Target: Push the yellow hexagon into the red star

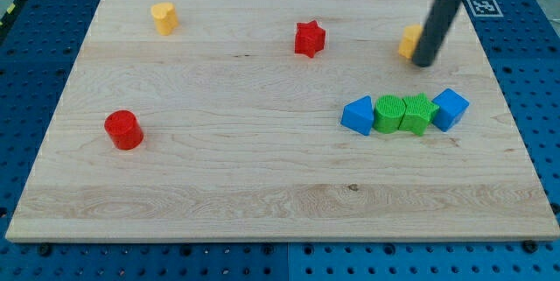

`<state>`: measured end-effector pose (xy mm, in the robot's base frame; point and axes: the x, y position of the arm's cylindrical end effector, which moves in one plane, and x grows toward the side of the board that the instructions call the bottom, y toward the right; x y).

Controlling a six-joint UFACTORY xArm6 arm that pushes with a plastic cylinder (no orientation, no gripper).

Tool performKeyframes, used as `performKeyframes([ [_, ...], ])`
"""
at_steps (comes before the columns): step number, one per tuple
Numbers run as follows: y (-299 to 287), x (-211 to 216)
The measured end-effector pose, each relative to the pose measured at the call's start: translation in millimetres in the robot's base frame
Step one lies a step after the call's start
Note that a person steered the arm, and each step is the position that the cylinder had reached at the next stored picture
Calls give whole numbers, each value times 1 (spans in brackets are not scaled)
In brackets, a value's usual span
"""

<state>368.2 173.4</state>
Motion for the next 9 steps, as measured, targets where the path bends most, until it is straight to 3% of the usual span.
performKeyframes([
  [1,-54,-4],
  [3,42,22],
  [4,108,7],
  [5,113,-22],
  [7,-51,-25],
  [8,-62,-25],
  [9,-31,-29],
])
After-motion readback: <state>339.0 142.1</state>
